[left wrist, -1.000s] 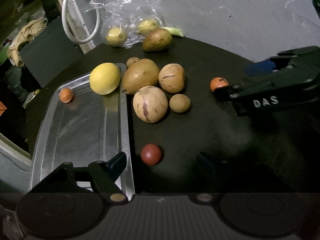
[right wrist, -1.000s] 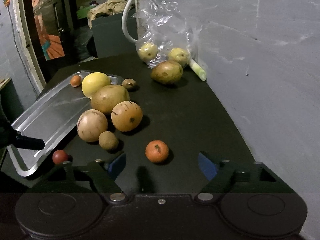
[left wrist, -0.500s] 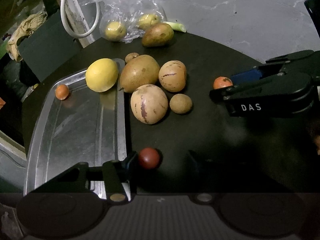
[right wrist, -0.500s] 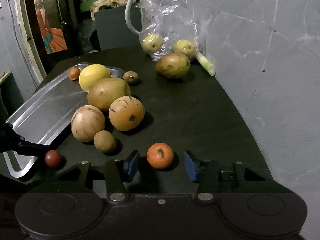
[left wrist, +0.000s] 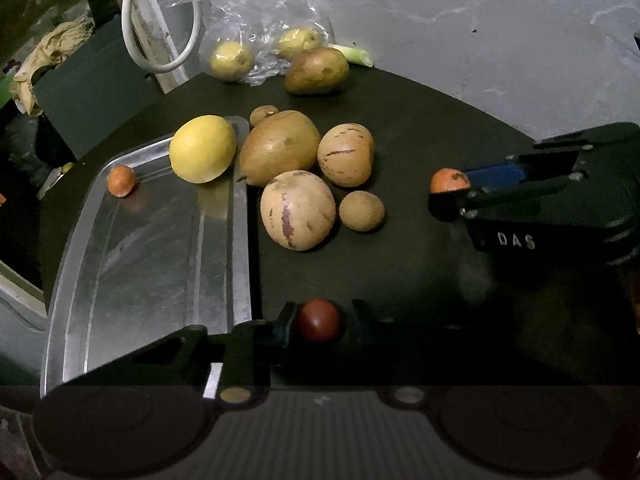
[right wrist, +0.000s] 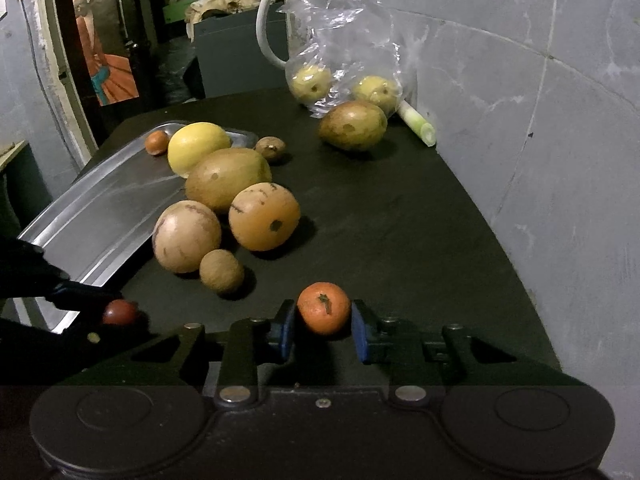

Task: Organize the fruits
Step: 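Grasp the red round fruit with the left tool while the right tool grasps a small orange, then carry both fruits onto the metal tray and open both tools to release them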

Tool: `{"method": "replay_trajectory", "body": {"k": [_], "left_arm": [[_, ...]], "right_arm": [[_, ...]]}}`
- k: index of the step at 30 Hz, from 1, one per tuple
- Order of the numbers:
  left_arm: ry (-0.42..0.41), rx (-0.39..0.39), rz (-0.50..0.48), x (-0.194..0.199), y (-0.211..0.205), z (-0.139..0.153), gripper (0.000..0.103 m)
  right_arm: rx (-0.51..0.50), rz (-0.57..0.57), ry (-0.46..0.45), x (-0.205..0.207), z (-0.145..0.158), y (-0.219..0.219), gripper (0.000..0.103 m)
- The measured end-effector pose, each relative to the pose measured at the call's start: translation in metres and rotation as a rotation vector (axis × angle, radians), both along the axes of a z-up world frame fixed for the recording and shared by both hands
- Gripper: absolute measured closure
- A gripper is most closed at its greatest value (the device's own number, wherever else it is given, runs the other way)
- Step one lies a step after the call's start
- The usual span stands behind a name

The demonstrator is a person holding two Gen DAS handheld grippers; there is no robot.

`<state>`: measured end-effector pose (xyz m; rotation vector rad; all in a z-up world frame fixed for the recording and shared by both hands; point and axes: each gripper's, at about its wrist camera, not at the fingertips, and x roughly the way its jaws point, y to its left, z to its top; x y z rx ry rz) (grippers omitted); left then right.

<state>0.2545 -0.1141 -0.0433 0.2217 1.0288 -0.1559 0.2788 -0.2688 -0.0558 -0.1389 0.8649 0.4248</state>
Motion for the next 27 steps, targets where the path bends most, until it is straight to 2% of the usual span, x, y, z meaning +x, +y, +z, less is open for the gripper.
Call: {"method": "replay_trajectory", "body": {"k": [13, 27], "left_arm": [[0.011, -0.028, -0.011, -0.009, 0.002, 0.001, 0.08], [0.019, -0.065, -0.05, -0.037, 0.013, 0.008, 0.08]], "right_arm": [[0.022, 0.067, 0.026, -0.033, 0.006, 0.014, 0.072], [0.027, 0.057, 0.035, -0.062, 0.011, 0.027, 0.072]]}}
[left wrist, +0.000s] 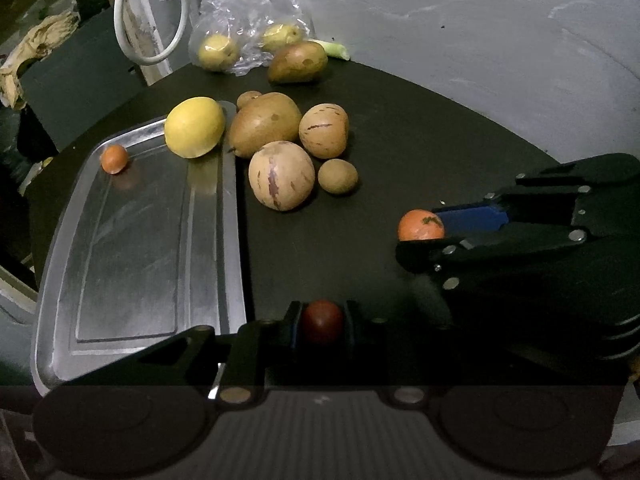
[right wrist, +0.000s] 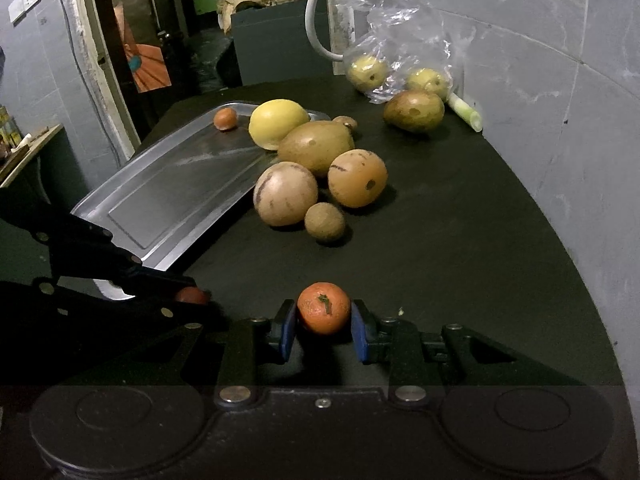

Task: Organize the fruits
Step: 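Carry both fruits onto the metal tray and open both tools to release them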

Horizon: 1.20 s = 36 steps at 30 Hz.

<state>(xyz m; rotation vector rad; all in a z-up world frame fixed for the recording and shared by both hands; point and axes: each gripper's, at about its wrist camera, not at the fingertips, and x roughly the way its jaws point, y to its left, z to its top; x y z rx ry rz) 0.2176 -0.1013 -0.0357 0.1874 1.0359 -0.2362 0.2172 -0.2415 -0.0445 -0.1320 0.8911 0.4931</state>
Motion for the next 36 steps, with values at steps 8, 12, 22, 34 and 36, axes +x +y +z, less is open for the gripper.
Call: {"method": "replay_trajectory", "body": {"k": [8, 12, 22, 34, 36], "left_arm": [[-0.023, 0.003, -0.038, -0.014, 0.009, 0.009, 0.08], [-0.045, 0.005, -0.045, -0.019, 0.017, 0.015, 0.08], [-0.136, -0.013, -0.04, -0.015, 0.055, 0.033, 0.08], [-0.192, -0.053, 0.045, 0.013, 0.114, 0.026, 0.08], [-0.199, -0.054, 0.051, 0.022, 0.126, 0.025, 0.08]], "right_arm": [[0.003, -0.013, 0.003, -0.019, 0.003, 0.012, 0.072], [0.006, -0.02, -0.004, -0.025, 0.006, 0.02, 0.072], [-0.034, 0.011, -0.031, -0.044, 0.02, 0.049, 0.072], [-0.076, -0.006, -0.073, -0.03, 0.047, 0.086, 0.072], [-0.079, -0.008, -0.08, -0.024, 0.047, 0.093, 0.072]]}}
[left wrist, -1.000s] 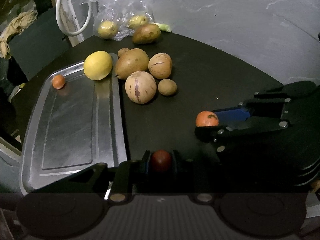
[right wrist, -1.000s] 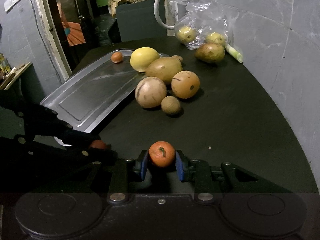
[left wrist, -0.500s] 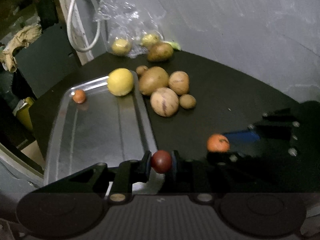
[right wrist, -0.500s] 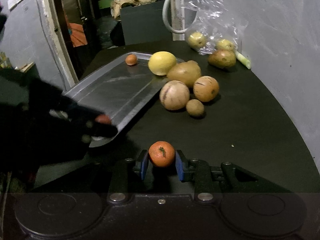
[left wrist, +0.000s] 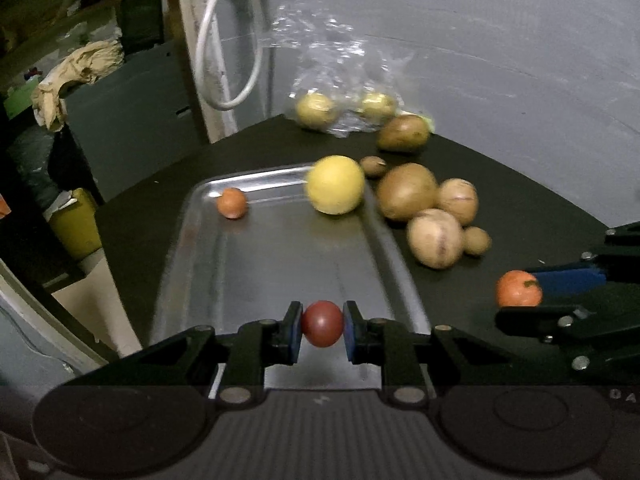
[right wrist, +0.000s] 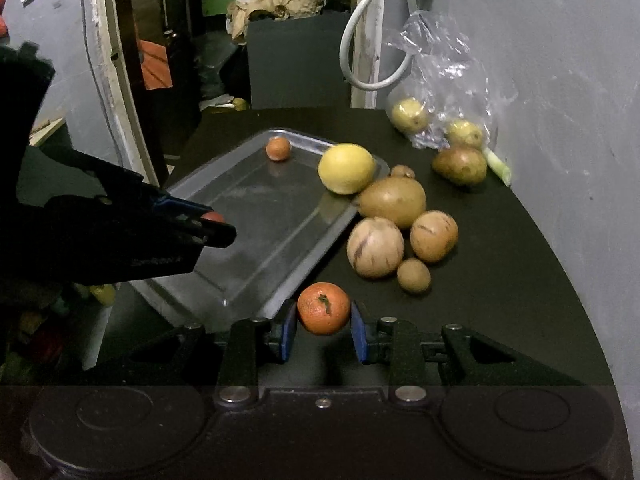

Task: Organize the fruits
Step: 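Carry both fruits onto the metal tray and open both tools to release them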

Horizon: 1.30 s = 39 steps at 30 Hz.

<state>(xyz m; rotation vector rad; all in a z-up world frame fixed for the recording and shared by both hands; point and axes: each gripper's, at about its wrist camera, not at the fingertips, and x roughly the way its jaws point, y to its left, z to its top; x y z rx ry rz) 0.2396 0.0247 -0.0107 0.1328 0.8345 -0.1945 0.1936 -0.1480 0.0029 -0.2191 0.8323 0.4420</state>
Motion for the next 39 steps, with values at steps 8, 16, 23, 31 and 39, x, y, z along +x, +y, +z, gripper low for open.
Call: {"method": "replay_trajectory", "body": {"k": [8, 16, 23, 31, 39], "left_arm": [[0.007, -0.01, 0.074, 0.049, 0.041, -0.012, 0.08], [0.018, -0.066, 0.14, 0.083, 0.063, -0.021, 0.08], [0.021, -0.08, 0.145, 0.101, 0.068, -0.026, 0.08], [0.028, -0.096, 0.162, 0.107, 0.07, -0.029, 0.08], [0.035, -0.104, 0.197, 0.101, 0.069, -0.032, 0.079]], "right_arm": [[-0.012, 0.035, -0.02, 0.038, -0.003, 0.04, 0.072], [-0.024, 0.041, -0.012, 0.076, -0.018, 0.069, 0.072], [-0.039, 0.039, -0.007, 0.105, -0.031, 0.086, 0.072], [-0.065, 0.046, -0.001, 0.123, -0.043, 0.089, 0.072], [-0.073, 0.017, 0.022, 0.128, -0.05, 0.082, 0.071]]}}
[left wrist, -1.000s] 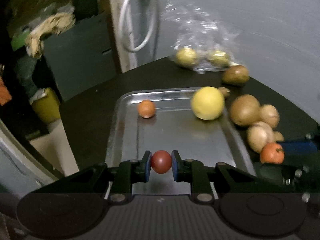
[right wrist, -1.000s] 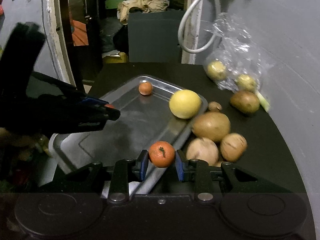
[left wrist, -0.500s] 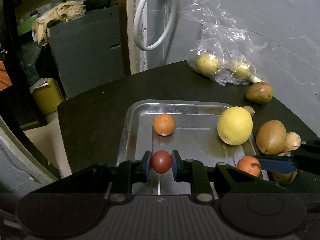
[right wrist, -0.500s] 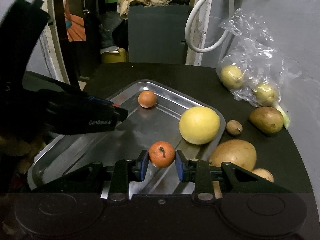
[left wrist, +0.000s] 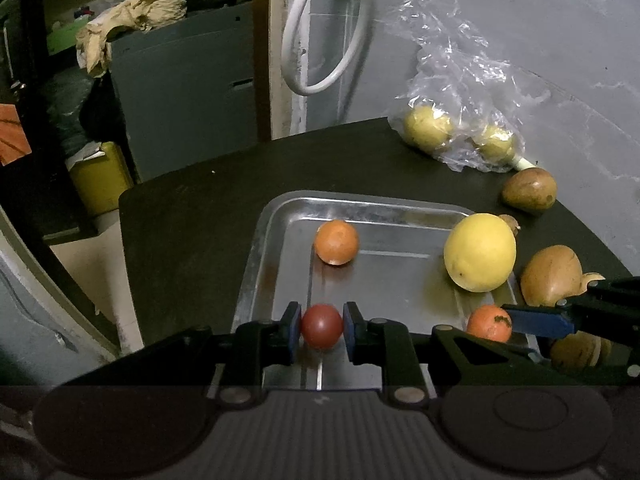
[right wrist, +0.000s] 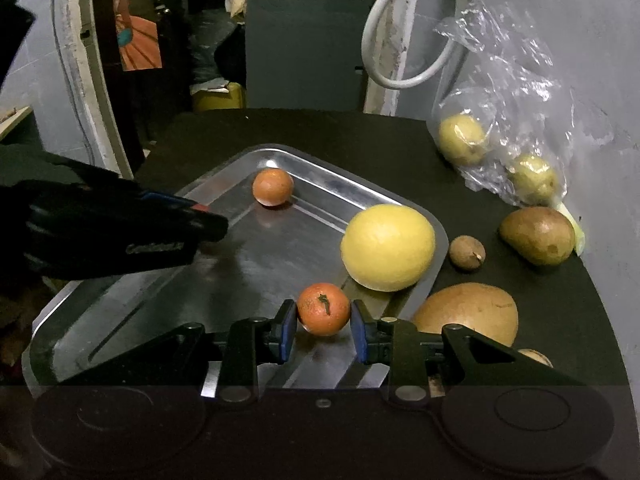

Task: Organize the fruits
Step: 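Carry both fruits onto the metal tray and open both tools to release them, then withdraw both tools from the tray toward the fruits beside it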

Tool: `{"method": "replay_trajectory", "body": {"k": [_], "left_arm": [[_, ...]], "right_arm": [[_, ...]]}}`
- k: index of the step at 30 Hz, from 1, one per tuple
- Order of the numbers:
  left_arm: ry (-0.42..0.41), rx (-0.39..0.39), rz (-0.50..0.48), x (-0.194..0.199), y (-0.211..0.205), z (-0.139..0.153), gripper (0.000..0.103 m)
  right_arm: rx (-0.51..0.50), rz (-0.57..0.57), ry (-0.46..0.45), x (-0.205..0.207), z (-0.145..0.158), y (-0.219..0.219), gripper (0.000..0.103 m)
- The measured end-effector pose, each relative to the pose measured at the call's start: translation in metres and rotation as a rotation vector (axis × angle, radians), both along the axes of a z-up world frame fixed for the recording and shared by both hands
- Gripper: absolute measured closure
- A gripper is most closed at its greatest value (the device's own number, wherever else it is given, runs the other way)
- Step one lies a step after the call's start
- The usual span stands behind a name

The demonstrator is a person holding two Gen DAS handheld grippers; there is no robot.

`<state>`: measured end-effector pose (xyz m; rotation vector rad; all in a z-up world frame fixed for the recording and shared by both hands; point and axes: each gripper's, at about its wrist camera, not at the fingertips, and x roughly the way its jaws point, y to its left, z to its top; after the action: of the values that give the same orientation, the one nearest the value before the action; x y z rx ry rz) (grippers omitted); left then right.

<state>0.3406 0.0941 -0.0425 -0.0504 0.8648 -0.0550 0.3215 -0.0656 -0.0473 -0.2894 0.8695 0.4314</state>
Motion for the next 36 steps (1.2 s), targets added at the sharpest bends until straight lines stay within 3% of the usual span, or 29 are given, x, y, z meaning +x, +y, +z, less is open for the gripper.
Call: {"method": "replay_trajectory", "body": {"k": [3, 8, 10, 12, 14, 19, 27, 36], "left_arm": [[0.008, -0.008, 0.01, -0.001, 0.0, 0.0, 0.073], [0.004, -0.016, 0.027, -0.006, 0.0, 0.006, 0.061], [-0.011, -0.023, 0.039, -0.011, -0.001, 0.012, 0.038], [-0.043, -0.025, 0.049, -0.017, -0.001, 0.019, 0.028], [-0.07, -0.019, 0.052, -0.024, -0.002, 0.029, 0.02], [-0.136, -0.026, 0.086, -0.046, 0.001, 0.054, 0.004], [-0.2, -0.046, 0.15, -0.094, 0.01, 0.089, 0.001], [-0.195, -0.002, 0.135, -0.141, -0.004, 0.098, 0.001]], "right_arm": [[0.006, -0.008, 0.001, 0.0, -0.001, -0.003, 0.068], [0.016, -0.018, -0.013, -0.006, 0.004, -0.011, 0.044], [0.019, -0.012, -0.026, -0.011, 0.009, -0.013, 0.035], [0.034, -0.006, -0.042, -0.019, 0.016, -0.014, 0.024], [0.047, -0.005, -0.063, -0.026, 0.023, -0.017, 0.013], [0.061, -0.006, -0.111, -0.046, 0.044, -0.025, 0.004], [0.084, 0.008, -0.178, -0.093, 0.078, -0.042, 0.001], [0.067, 0.013, -0.217, -0.147, 0.094, -0.062, 0.001]]}}
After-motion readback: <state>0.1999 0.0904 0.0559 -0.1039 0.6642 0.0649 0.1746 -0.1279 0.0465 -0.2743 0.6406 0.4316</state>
